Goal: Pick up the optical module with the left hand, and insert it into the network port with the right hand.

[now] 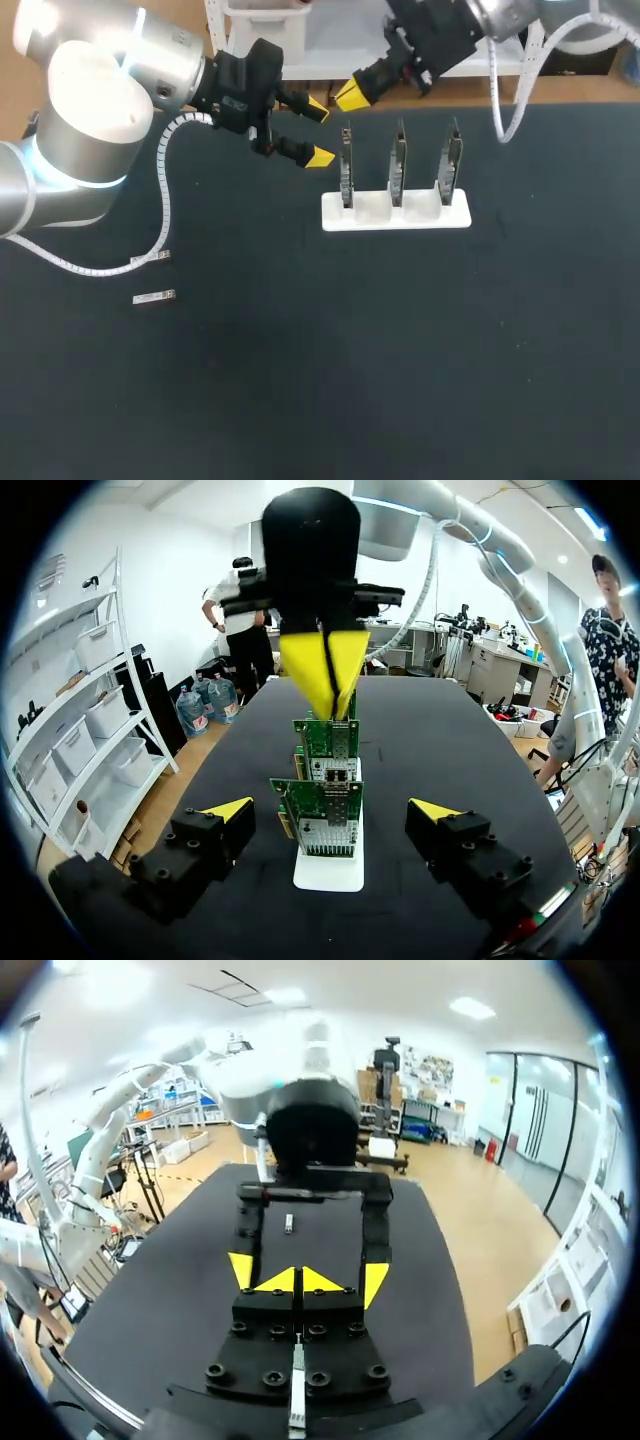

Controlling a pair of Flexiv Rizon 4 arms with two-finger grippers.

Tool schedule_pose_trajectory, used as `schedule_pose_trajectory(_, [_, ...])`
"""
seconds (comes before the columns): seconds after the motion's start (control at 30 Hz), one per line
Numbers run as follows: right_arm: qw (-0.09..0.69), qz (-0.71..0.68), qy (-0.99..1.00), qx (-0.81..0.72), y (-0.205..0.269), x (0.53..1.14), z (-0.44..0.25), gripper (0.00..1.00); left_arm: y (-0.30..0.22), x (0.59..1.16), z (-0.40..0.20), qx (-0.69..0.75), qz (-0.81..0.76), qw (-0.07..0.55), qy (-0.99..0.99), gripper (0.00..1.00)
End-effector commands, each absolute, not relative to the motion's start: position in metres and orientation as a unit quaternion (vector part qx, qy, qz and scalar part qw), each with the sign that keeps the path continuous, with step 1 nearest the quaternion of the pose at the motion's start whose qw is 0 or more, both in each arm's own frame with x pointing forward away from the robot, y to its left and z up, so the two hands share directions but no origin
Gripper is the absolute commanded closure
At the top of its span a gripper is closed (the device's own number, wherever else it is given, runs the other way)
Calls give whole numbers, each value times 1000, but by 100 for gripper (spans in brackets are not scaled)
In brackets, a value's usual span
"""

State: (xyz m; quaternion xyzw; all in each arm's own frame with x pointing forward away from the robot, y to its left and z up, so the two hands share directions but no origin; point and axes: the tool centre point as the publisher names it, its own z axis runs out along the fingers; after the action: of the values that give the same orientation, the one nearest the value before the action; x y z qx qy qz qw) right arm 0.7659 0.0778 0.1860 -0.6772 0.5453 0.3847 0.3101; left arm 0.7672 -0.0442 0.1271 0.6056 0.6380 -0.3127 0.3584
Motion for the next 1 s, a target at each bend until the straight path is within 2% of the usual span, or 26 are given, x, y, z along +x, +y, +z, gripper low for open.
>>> schedule_pose_trajectory(0.03, [321,371,548,-677,51,745,196,100,-45,769,128,606,-313,355,639,0])
schedule_pose_trajectory(0.53, [260,360,572,-689,-3,730,184,100,-45,769,128,606,-313,355,639,0])
schedule_pose_trajectory(1.0, [286,335,591,-676,-22,736,169,100,-45,769,128,606,-313,355,639,0])
